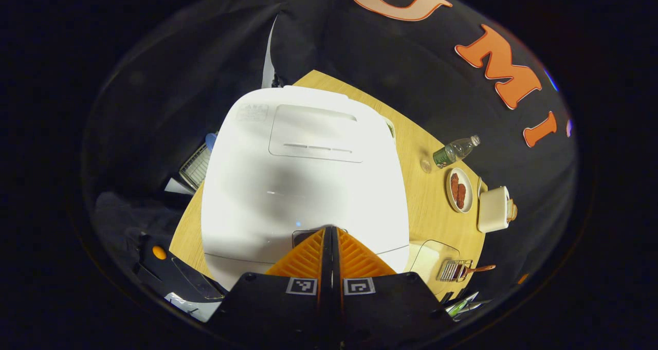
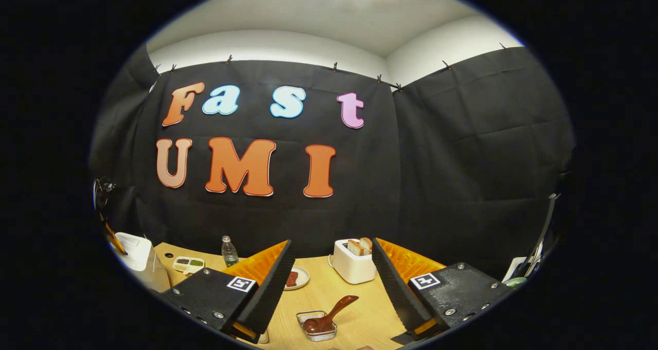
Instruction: Close the left gripper, press the button to open the rice cooker; take a wooden spoon from the chopstick holder with the right hand, scoop a spoonful of rice and pour it into the rice cooker, then put the wooden spoon back into the chopstick holder.
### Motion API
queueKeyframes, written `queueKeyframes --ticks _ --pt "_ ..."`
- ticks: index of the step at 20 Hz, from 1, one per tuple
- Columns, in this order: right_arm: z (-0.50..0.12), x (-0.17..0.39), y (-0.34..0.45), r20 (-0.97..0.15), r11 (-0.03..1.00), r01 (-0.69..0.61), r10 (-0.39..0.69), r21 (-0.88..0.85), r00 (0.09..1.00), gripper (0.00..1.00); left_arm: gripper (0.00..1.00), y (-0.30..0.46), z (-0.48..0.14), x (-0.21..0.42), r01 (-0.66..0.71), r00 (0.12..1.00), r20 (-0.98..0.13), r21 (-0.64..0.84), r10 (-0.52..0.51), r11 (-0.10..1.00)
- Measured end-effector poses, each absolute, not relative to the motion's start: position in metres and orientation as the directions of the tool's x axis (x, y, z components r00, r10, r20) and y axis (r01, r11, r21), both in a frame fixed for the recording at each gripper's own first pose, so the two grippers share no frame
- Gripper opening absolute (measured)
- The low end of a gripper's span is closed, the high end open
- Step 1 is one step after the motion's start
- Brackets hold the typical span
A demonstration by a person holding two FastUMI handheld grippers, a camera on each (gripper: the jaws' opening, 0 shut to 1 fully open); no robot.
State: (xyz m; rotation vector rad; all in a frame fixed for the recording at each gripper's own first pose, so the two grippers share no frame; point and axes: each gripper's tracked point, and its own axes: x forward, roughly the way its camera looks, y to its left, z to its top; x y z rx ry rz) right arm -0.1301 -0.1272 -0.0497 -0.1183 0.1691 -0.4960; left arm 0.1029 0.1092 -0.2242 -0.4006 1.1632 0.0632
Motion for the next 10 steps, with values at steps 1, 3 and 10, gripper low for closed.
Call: queueKeyframes --ticks 1,3,10 --pt "-0.052 -0.127 -0.126 -0.137 0.877 0.456 -0.476 -0.149 0.869 0.94 0.06 0.110 -0.223 0.102 -0.246 0.408 -0.900 -0.272 -0.155 0.931" --pt "-0.056 -0.125 -0.126 -0.147 0.884 0.441 -0.462 -0.154 0.875 0.94 0.05 0.111 -0.210 0.103 -0.218 0.437 -0.887 -0.263 -0.147 0.940" --pt "-0.075 -0.116 -0.137 -0.194 0.899 0.413 -0.435 -0.146 0.879 0.94 0.05 0.107 -0.140 0.099 -0.133 0.662 -0.738 -0.291 -0.134 0.947"
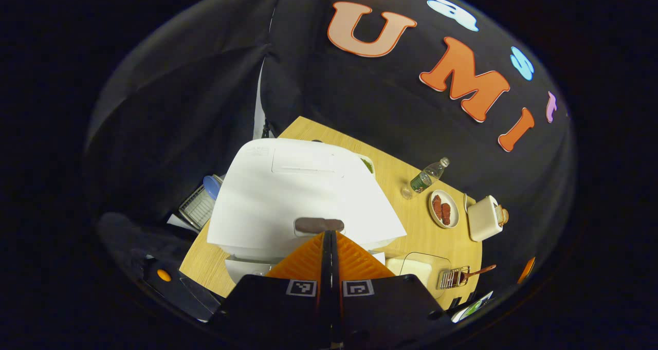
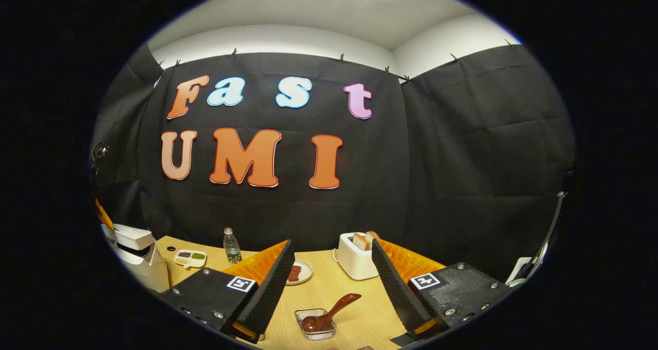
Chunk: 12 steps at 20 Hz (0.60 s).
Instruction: Close the left gripper, press the button to open the rice cooker; take a wooden spoon from the chopstick holder with the right hand, scoop a spoonful of rice and pour it into the rice cooker, then put the wooden spoon back into the chopstick holder.
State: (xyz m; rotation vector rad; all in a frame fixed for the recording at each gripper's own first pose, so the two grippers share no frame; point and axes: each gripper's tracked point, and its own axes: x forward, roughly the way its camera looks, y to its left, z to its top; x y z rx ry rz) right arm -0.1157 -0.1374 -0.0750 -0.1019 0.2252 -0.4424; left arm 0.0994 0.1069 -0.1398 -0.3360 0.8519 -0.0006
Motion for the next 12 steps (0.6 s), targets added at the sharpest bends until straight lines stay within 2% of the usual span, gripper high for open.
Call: queueKeyframes --ticks 5,9,12 --pt "-0.106 -0.107 -0.144 -0.272 0.920 0.377 -0.392 -0.108 0.879 0.94 0.05 0.095 -0.136 0.073 -0.080 0.695 -0.711 -0.232 -0.113 0.969" --pt "-0.134 -0.106 -0.148 -0.354 0.934 0.351 -0.352 -0.069 0.866 0.94 0.05 0.101 -0.122 0.061 -0.082 0.752 -0.658 -0.033 0.040 0.996" --pt "-0.162 -0.109 -0.156 -0.442 0.935 0.353 -0.335 -0.045 0.832 0.94 0.06 0.091 -0.106 0.055 -0.069 0.787 -0.611 0.056 0.088 0.996"
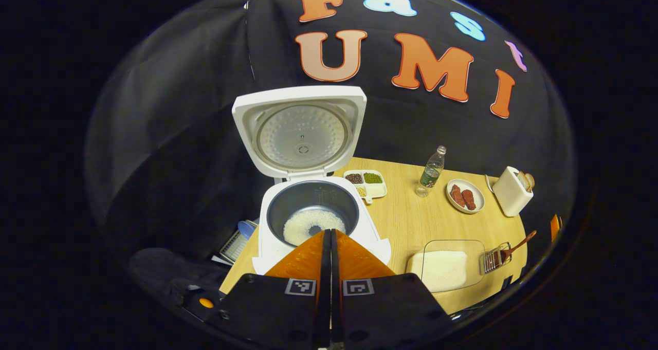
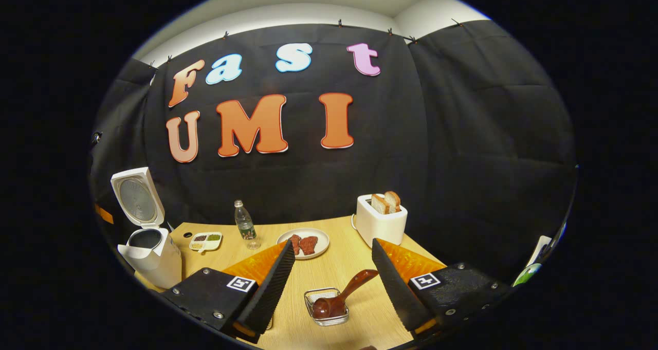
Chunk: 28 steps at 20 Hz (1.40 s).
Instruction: Close the left gripper, press the button to open the rice cooker; take a wooden spoon from the chopstick holder with the right hand, scoop a spoonful of rice and pour it into the rice cooker, then put the wooden spoon back into the chopstick holder.
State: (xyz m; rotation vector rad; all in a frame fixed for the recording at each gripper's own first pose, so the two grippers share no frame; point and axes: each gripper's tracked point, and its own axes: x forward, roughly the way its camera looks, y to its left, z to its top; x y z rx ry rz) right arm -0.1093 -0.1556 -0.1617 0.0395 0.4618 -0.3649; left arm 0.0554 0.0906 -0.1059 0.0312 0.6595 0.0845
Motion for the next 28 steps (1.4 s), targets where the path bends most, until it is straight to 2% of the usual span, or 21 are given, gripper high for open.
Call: queueKeyframes --ticks 7,9,11,12,14,17,18,19,21,22,23,24,25,26,28 --pt "-0.220 -0.123 -0.177 -0.585 0.922 0.384 -0.290 0.040 0.757 0.94 0.06 0.048 -0.077 0.046 -0.042 0.873 -0.481 0.096 0.083 0.994" --pt "-0.236 -0.124 -0.185 -0.616 0.921 0.386 -0.270 0.060 0.740 0.94 0.17 0.033 -0.070 0.041 -0.034 0.894 -0.442 0.099 0.075 0.994" --pt "-0.256 -0.124 -0.189 -0.654 0.919 0.386 -0.241 0.084 0.717 0.94 0.33 0.019 -0.065 0.035 -0.032 0.907 -0.416 0.100 0.071 0.995" --pt "-0.267 -0.123 -0.192 -0.674 0.917 0.387 -0.225 0.098 0.704 0.94 0.48 0.013 -0.065 0.031 -0.029 0.909 -0.411 0.102 0.069 0.994" --pt "-0.288 -0.121 -0.195 -0.711 0.907 0.398 -0.190 0.136 0.676 0.94 0.65 0.006 -0.069 0.021 -0.029 0.906 -0.415 0.123 0.078 0.992" --pt "-0.317 -0.113 -0.195 -0.754 0.881 0.423 -0.127 0.213 0.644 0.94 0.66 -0.002 -0.071 0.010 -0.048 0.902 -0.419 0.151 0.108 0.987" --pt "-0.324 -0.108 -0.197 -0.763 0.870 0.433 -0.111 0.235 0.637 0.93 0.72 -0.004 -0.071 0.006 -0.056 0.899 -0.423 0.152 0.116 0.987" --pt "-0.330 -0.105 -0.198 -0.768 0.860 0.442 -0.098 0.254 0.633 0.91 0.70 -0.006 -0.073 0.003 -0.067 0.894 -0.429 0.151 0.127 0.986" --pt "-0.342 -0.099 -0.200 -0.784 0.839 0.465 -0.078 0.283 0.616 0.80 0.72 -0.008 -0.076 -0.005 -0.087 0.885 -0.443 0.145 0.143 0.986" --pt "-0.345 -0.096 -0.200 -0.789 0.825 0.476 -0.061 0.305 0.611 0.62 0.70 -0.009 -0.079 -0.007 -0.093 0.880 -0.451 0.144 0.149 0.985" --pt "-0.347 -0.095 -0.199 -0.790 0.808 0.490 -0.050 0.327 0.611 0.61 0.72 -0.008 -0.079 -0.011 -0.100 0.877 -0.454 0.148 0.157 0.984" --pt "-0.347 -0.090 -0.197 -0.783 0.791 0.497 -0.036 0.356 0.620 0.48 0.70 -0.008 -0.080 -0.012 -0.104 0.875 -0.455 0.153 0.164 0.983" --pt "-0.346 -0.089 -0.194 -0.779 0.782 0.500 -0.031 0.371 0.626 0.43 0.72 -0.009 -0.081 -0.013 -0.109 0.874 -0.456 0.157 0.170 0.982" --pt "-0.348 -0.089 -0.193 -0.777 0.780 0.499 -0.027 0.377 0.629 0.35 0.72 -0.010 -0.081 -0.014 -0.112 0.873 -0.456 0.156 0.172 0.981" --pt "-0.352 -0.090 -0.191 -0.776 0.780 0.502 -0.033 0.373 0.629 0.27 0.70 -0.013 -0.080 -0.012 -0.114 0.876 -0.453 0.148 0.169 0.982"
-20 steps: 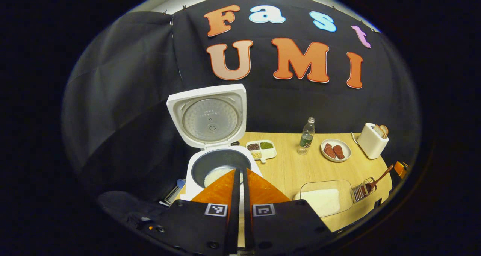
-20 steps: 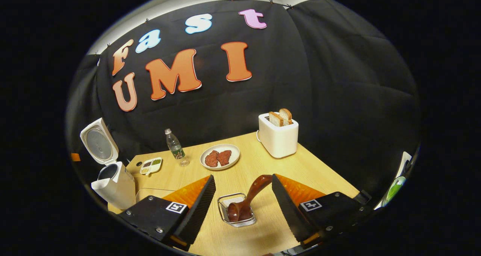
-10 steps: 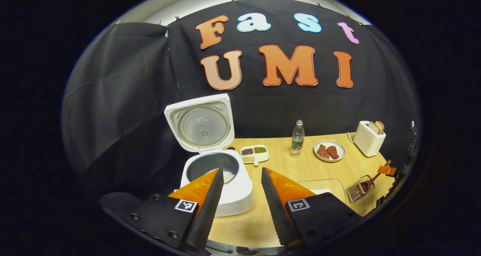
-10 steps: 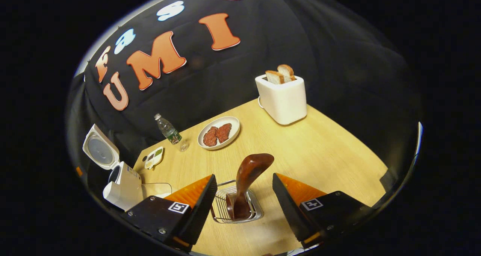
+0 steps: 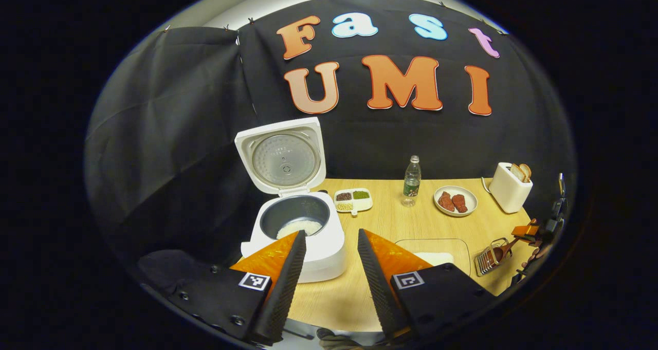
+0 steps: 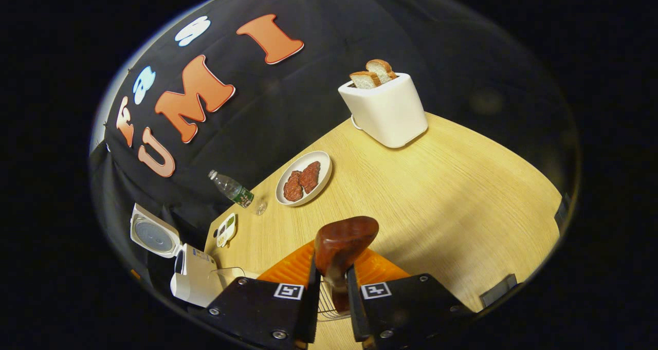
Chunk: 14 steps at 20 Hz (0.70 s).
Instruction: Close the left gripper, press the button to open the rice cooker; take a wooden spoon from the chopstick holder with the right hand, scoop a spoonful of rice and pour it into the rice cooker, then put the wooden spoon back into the chopstick holder.
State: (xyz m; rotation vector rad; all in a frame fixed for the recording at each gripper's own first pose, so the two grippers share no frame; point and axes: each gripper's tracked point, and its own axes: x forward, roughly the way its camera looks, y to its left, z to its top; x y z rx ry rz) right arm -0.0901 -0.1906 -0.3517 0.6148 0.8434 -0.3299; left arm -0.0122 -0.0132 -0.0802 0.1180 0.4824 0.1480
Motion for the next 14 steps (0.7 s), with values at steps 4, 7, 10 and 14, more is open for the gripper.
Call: queueKeyframes --ticks 4,7,10,14 --pt "-0.349 -0.089 -0.193 -0.763 0.763 0.524 -0.063 0.380 0.644 0.22 0.70 -0.021 -0.078 -0.007 -0.090 0.884 -0.442 0.153 0.150 0.984" --pt "-0.348 -0.097 -0.193 -0.767 0.762 0.533 -0.075 0.369 0.638 0.17 0.70 -0.027 -0.081 -0.001 -0.061 0.890 -0.439 0.155 0.124 0.986" --pt "-0.349 -0.102 -0.194 -0.796 0.728 0.591 -0.105 0.347 0.596 0.15 0.69 -0.033 -0.089 0.003 -0.014 0.886 -0.460 0.095 0.056 0.995" --pt "-0.317 -0.102 -0.194 -0.753 0.699 0.612 -0.160 0.370 0.638 0.14 0.70 -0.017 -0.089 0.019 0.020 0.890 -0.455 0.096 0.026 0.995"
